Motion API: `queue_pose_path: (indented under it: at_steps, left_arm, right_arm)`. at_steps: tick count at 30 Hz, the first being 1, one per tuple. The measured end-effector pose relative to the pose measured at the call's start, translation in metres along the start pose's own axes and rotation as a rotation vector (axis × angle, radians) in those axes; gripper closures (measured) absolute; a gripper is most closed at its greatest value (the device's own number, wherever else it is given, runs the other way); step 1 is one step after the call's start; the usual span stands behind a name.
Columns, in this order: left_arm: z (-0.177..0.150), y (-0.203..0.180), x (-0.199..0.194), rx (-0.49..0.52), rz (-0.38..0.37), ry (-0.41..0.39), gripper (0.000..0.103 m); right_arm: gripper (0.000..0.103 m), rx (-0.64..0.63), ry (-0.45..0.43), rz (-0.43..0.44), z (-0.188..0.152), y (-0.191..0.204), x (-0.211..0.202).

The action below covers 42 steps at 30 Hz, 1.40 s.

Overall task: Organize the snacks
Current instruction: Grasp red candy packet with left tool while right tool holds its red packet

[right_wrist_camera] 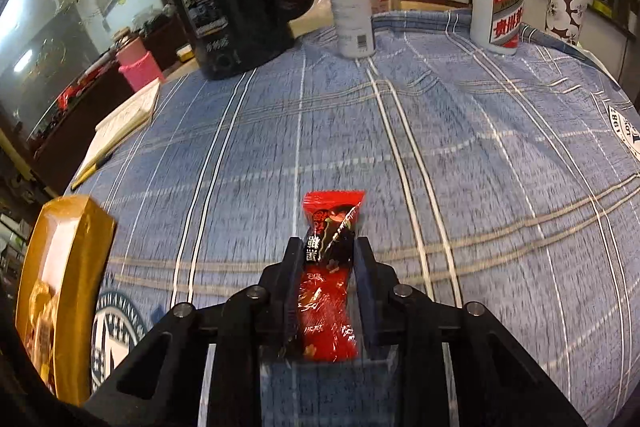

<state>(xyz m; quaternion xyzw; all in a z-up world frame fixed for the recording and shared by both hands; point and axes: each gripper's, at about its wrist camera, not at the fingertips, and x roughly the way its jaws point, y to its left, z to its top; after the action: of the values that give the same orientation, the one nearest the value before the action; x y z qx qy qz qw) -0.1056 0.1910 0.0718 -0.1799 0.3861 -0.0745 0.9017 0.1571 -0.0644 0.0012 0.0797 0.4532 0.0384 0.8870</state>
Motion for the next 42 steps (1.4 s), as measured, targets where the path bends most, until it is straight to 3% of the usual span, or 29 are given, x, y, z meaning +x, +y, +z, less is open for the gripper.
queue_pose_path:
  at_steps: [5,11,16,17,19,21,26,27,28,35,42]
  left_arm:
    - [-0.003,-0.001,0.002,-0.005,-0.011,0.009,0.032]
    - [-0.008,-0.009,-0.002,0.018,-0.016,0.016,0.032]
    - [-0.011,-0.019,-0.001,0.031,-0.026,0.026,0.032]
    - [-0.011,-0.022,-0.002,0.041,-0.023,0.027,0.032]
    - [-0.008,-0.028,-0.002,0.063,-0.018,0.026,0.032]
    - [0.000,-0.034,-0.001,0.090,-0.011,0.030,0.032]
    - [0.025,-0.043,0.021,0.129,-0.004,0.070,0.032]
    - [0.031,-0.046,0.031,0.139,-0.010,0.088,0.032]
    - [0.037,-0.049,0.042,0.148,-0.006,0.109,0.032]
    - [0.052,-0.080,0.112,0.241,-0.016,0.221,0.032]
    - [0.055,-0.123,0.171,0.488,0.094,0.192,0.032]
  right_arm:
    - [0.077,-0.057,0.078,0.096,-0.035,0.005,-0.028]
    - [0.078,-0.099,0.216,0.297,-0.085,0.003,-0.066]
    - [0.072,-0.067,0.129,0.280,-0.087,-0.014,-0.084]
    - [0.069,-0.042,0.135,0.292,-0.087,-0.016,-0.082]
    - [0.052,-0.032,0.145,0.300,-0.088,-0.014,-0.077]
    - [0.052,-0.076,0.124,0.265,-0.094,-0.005,-0.078]
    - [0.055,-0.182,0.070,0.168,-0.106,0.019,-0.079]
    - [0.061,-0.212,0.059,0.144,-0.109,0.024,-0.080]
    - [0.076,-0.232,0.053,0.130,-0.111,0.026,-0.080]
    - [0.078,-0.209,0.062,0.163,-0.117,-0.001,-0.090]
    - [0.078,-0.110,0.079,0.239,-0.121,-0.047,-0.107]
